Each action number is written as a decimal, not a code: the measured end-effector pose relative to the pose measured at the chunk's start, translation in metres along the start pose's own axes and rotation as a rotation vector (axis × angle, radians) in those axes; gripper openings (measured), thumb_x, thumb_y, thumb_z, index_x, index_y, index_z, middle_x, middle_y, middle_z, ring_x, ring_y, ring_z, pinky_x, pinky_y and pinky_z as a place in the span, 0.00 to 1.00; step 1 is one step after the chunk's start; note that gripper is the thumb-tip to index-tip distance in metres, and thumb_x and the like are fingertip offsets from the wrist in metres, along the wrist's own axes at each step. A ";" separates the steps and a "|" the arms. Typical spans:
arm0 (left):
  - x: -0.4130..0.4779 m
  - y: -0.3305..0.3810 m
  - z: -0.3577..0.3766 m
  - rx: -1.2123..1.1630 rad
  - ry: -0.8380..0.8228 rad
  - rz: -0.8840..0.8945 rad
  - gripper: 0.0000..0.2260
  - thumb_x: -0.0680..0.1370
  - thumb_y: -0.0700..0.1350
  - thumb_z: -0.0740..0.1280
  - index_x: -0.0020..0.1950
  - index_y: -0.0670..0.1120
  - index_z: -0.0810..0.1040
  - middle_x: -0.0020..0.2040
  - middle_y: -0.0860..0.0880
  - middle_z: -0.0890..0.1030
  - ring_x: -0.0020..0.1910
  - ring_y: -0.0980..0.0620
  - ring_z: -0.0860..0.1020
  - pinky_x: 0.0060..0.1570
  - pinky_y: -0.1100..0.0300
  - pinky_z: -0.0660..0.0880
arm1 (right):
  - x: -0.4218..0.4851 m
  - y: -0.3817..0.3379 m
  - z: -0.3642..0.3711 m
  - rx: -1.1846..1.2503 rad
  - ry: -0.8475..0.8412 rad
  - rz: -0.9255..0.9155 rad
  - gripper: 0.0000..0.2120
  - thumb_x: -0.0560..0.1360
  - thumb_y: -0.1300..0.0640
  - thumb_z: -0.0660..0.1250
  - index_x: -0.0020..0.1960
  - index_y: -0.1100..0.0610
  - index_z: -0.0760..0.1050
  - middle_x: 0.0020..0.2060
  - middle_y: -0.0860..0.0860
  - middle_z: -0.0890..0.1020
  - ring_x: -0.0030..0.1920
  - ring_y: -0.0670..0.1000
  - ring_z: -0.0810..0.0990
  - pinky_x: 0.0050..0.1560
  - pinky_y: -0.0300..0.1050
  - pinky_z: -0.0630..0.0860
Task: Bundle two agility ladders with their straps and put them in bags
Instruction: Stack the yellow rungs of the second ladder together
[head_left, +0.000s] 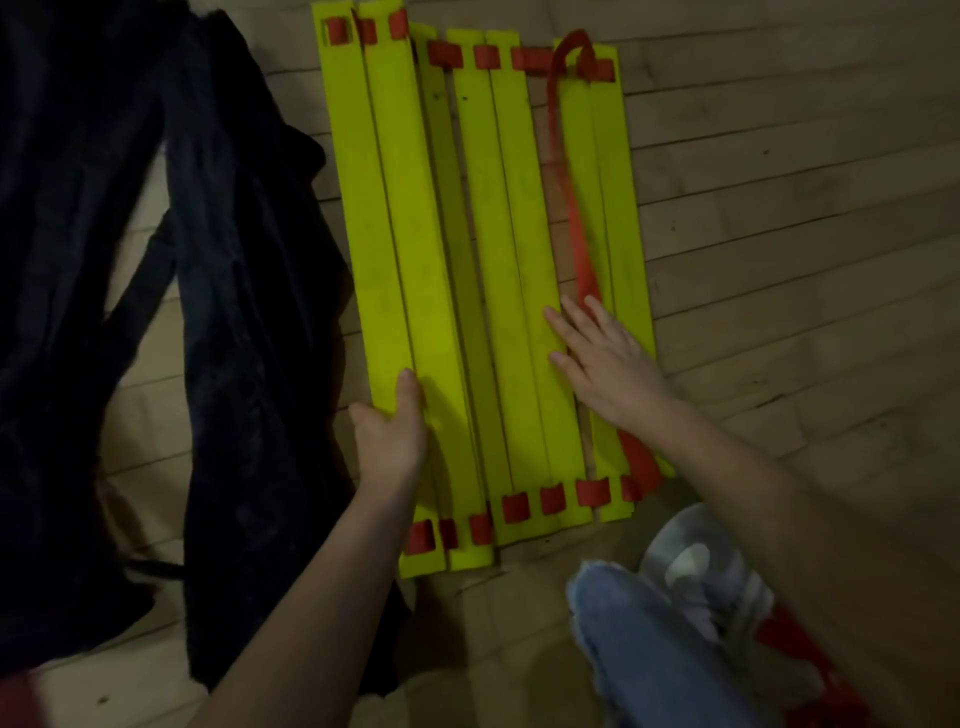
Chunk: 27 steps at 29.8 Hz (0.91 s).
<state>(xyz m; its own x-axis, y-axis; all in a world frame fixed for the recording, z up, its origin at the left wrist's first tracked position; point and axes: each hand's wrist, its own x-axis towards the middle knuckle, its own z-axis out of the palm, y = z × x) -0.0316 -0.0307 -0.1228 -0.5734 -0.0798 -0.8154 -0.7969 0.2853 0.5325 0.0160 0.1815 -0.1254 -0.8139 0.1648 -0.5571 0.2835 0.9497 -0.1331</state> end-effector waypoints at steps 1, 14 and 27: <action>-0.001 0.002 0.002 -0.020 -0.021 -0.013 0.28 0.81 0.54 0.56 0.74 0.37 0.55 0.72 0.39 0.63 0.70 0.41 0.64 0.67 0.52 0.62 | 0.000 0.000 -0.001 0.041 -0.008 0.015 0.25 0.81 0.46 0.47 0.75 0.46 0.44 0.76 0.45 0.44 0.75 0.48 0.40 0.73 0.47 0.42; 0.017 -0.006 -0.001 -0.052 -0.210 -0.110 0.24 0.76 0.56 0.55 0.65 0.43 0.74 0.64 0.40 0.75 0.62 0.40 0.73 0.65 0.44 0.68 | 0.003 -0.005 -0.010 0.152 -0.070 0.111 0.23 0.81 0.44 0.46 0.75 0.43 0.48 0.76 0.41 0.46 0.75 0.49 0.40 0.73 0.51 0.45; 0.008 0.006 0.001 -0.081 -0.195 -0.211 0.46 0.56 0.69 0.59 0.67 0.43 0.72 0.66 0.41 0.73 0.60 0.42 0.74 0.61 0.47 0.71 | 0.016 -0.022 -0.019 0.230 -0.201 0.208 0.26 0.80 0.41 0.43 0.76 0.47 0.46 0.76 0.45 0.44 0.76 0.52 0.40 0.74 0.54 0.43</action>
<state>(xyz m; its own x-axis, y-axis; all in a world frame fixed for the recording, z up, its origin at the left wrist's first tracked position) -0.0408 -0.0293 -0.1268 -0.3523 0.0580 -0.9341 -0.9116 0.2045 0.3565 -0.0133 0.1683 -0.1158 -0.6174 0.2702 -0.7388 0.5573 0.8131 -0.1684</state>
